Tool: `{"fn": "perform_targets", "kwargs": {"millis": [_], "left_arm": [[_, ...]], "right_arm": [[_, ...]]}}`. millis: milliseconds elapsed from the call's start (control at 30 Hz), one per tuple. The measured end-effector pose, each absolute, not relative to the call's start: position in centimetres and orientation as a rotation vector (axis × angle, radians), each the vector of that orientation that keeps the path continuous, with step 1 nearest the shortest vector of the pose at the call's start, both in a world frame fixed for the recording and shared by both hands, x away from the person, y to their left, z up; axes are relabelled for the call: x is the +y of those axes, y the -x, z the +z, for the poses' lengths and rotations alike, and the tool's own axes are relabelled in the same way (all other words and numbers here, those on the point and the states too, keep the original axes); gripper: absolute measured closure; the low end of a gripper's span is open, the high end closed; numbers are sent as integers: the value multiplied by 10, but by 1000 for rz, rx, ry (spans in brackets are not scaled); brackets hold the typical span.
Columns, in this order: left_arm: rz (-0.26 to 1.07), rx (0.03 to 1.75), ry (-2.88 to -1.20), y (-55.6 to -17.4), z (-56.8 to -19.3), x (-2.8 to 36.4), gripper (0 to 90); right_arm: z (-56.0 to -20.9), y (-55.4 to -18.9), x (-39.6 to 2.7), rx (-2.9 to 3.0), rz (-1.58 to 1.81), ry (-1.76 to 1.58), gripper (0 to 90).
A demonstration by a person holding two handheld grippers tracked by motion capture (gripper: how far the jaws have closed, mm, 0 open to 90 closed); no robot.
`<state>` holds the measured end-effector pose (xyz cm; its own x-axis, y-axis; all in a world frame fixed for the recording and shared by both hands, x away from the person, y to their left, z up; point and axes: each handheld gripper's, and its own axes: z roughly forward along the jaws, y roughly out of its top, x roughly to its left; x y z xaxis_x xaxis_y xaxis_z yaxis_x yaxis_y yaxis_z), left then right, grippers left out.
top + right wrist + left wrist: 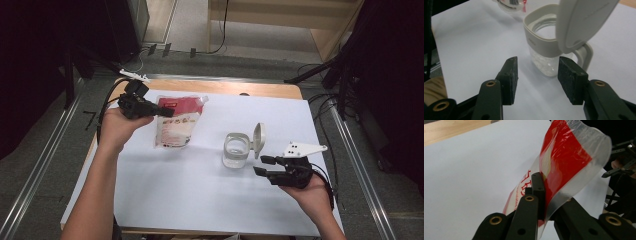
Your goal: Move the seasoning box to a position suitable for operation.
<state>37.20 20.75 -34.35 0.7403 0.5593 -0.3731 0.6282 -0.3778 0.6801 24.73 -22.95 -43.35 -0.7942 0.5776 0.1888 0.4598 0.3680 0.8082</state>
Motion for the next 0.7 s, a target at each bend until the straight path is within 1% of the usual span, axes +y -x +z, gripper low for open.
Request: {"fn": "perform_targets", "kwargs": {"millis": [133, 400, 700], "left_arm": [[-102, 875, -2059, -367, -338, 204, 900], [-83, 867, -2078, -360, -331, 197, 900], [-113, 865, -2087, -354, -333, 192, 900]], "right_arm": [[-433, -242, -223, 2517, 1415, -917, 547], [-433, -237, -211, 2547, 1422, -892, 551], [-436, -237, -190, 2596, 1402, -847, 559]]}}
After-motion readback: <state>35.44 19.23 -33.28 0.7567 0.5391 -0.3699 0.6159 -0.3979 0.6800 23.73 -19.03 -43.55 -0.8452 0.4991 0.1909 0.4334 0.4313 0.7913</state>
